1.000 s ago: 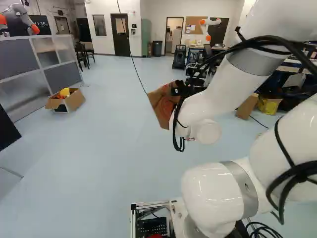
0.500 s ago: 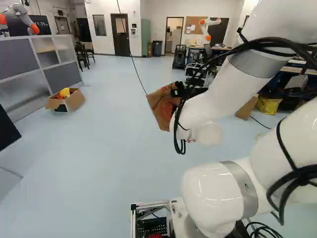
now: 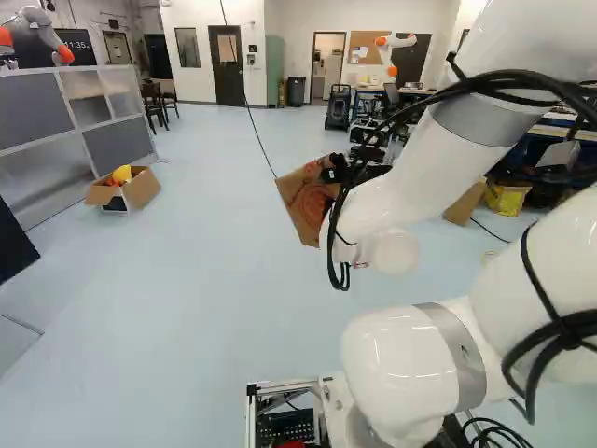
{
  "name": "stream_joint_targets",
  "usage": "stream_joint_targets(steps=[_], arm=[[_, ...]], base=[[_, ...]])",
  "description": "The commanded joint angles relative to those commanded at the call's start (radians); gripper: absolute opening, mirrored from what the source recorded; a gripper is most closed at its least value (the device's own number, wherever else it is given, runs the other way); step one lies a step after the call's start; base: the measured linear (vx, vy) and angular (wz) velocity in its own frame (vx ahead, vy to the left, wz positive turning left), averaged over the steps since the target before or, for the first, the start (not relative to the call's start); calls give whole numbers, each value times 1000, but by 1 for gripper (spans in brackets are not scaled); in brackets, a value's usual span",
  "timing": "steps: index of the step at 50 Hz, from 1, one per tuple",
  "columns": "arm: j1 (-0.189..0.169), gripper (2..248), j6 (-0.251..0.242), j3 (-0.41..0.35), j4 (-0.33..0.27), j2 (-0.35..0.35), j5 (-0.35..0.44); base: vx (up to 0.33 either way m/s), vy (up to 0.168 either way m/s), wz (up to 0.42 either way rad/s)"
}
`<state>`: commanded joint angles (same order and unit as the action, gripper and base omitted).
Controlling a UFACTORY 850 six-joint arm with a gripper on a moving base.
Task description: Pick up the grocery bag from the ground
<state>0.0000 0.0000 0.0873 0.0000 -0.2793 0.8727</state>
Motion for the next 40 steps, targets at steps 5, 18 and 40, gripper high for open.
stream_joint_targets(steps=[5,18,40], arm=[[0,21,0,0,0,0,0],[0,21,0,0,0,0,0],[0,21,0,0,0,0,0]], base=[[0,0,0],[0,0,0],[0,0,0]])
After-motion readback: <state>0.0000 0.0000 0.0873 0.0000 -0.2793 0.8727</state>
